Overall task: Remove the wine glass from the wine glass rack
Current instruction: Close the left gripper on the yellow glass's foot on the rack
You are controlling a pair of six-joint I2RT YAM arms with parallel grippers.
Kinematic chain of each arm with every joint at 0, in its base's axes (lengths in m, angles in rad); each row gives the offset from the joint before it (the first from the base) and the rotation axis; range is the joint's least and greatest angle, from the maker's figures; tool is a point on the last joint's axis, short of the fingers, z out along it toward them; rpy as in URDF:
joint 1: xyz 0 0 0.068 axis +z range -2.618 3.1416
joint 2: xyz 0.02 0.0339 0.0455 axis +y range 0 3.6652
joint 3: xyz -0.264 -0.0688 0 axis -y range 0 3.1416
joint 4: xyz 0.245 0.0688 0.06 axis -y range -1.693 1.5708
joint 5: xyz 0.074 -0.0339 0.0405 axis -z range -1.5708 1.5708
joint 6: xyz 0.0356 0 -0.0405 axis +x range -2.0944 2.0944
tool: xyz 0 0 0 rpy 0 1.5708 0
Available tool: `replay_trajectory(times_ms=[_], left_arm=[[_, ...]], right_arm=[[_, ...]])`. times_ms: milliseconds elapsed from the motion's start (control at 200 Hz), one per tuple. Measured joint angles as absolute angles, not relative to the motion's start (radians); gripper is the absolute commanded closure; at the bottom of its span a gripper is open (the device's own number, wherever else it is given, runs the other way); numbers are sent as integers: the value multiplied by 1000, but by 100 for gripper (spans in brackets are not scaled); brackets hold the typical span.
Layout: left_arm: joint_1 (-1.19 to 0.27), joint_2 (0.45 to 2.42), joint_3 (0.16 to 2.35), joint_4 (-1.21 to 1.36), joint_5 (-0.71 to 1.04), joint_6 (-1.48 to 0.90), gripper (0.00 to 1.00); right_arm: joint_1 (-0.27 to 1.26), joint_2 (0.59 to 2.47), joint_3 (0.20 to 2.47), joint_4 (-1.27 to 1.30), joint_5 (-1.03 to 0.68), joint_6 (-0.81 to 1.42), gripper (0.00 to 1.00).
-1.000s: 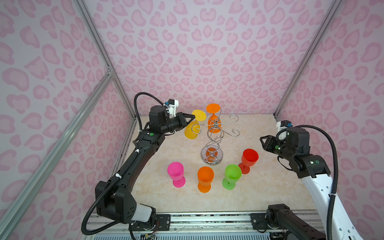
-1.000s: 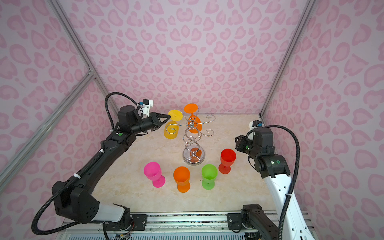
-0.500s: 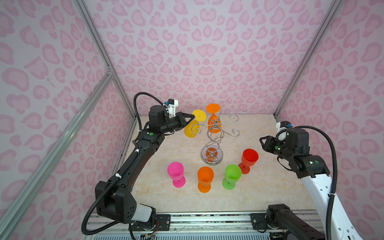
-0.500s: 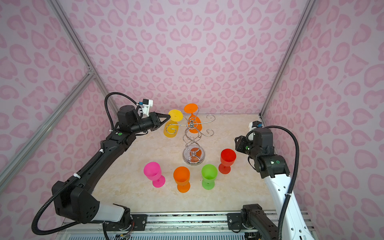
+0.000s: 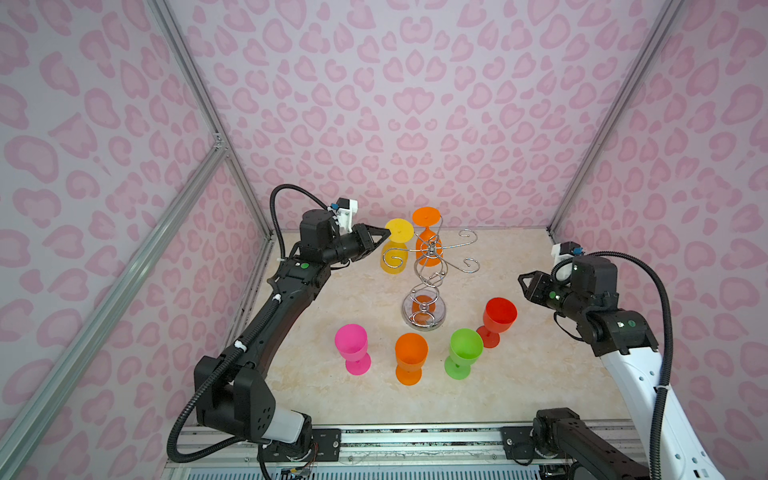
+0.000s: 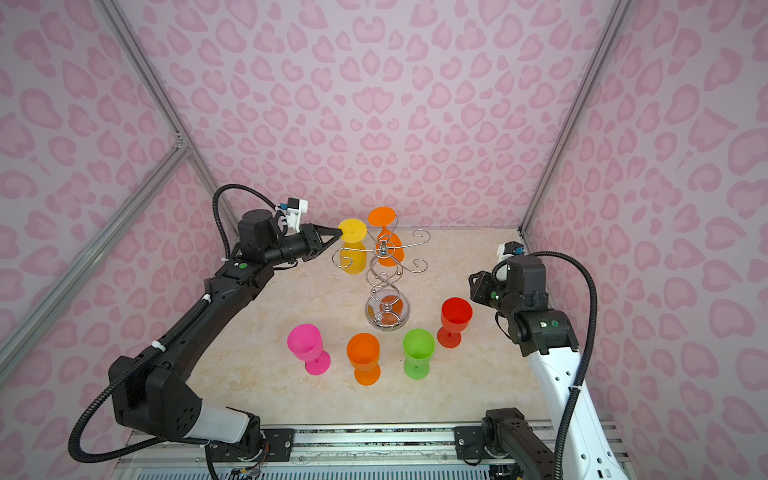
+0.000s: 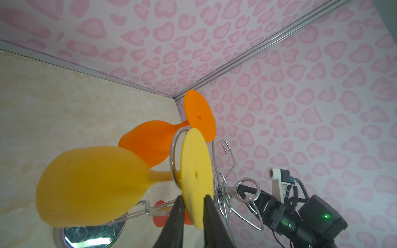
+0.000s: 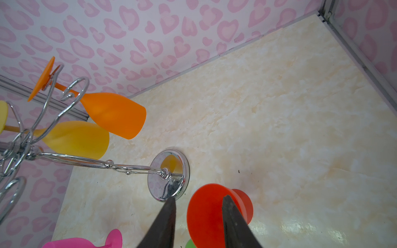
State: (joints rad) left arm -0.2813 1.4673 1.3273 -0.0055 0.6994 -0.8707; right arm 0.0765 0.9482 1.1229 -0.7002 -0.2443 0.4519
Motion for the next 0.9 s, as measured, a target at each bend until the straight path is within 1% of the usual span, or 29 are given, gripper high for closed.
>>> replay_trajectory(times_ms=[90,270,715,900], left_arm=[[-281,1468,1327,-6,699,-871,80],[-281,1475,1349,-17,699,-882,87],[-279,1474,1361,-21,703,-898,98],[-276,1474,1361,-22,710,-916,98]], right_arm=[[76,949,1122,-699,-246,452,63],[74,950,1120,-693,-252,452,63],[73,960,1116,-677,-259,454,63],[72,960,1104,-673,-262,457,63]])
